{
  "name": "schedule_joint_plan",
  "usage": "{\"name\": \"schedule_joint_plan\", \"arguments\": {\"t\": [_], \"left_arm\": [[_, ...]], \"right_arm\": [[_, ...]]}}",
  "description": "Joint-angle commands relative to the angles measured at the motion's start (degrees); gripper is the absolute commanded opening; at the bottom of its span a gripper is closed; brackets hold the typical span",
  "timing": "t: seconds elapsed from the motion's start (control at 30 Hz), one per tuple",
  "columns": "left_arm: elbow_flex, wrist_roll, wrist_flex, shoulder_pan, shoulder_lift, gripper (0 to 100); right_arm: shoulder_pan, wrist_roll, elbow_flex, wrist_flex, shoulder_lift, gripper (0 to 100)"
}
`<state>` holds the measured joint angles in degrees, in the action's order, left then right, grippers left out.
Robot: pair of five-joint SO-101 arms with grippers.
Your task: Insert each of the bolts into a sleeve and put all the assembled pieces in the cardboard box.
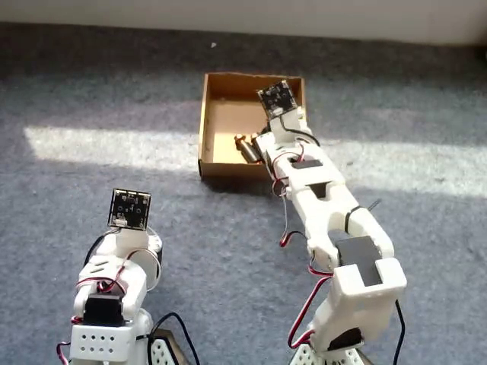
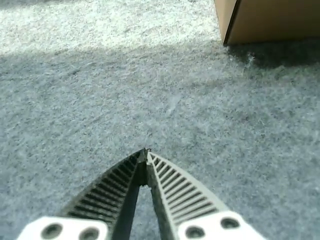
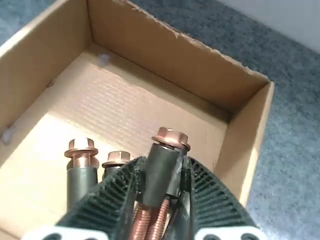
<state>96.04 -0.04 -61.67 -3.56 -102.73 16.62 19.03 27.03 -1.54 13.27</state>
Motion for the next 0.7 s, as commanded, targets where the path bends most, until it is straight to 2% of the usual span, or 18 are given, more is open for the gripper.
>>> {"name": "schedule_joint_plan", "arguments": {"t": [0.0, 0.3, 0.4, 0.67], "left_arm": [[1.19, -0.44, 0.0, -0.75, -0.75, 1], [1.19, -0.62, 0.0, -0.84, -0.75, 1], [1.19, -0.62, 0.0, -0.84, -0.75, 1], [1.19, -0.53, 0.0, -0.84, -0.75, 1]], "right_arm": [[0.57, 0.79, -1.63, -0.04, -1.63, 10.2], [1.19, 0.79, 1.27, -0.04, -1.98, 9.6], [1.1, 0.79, 1.36, -0.04, -2.77, 2.6], [1.54, 0.7, 12.79, 0.04, -18.42, 0.8]]}}
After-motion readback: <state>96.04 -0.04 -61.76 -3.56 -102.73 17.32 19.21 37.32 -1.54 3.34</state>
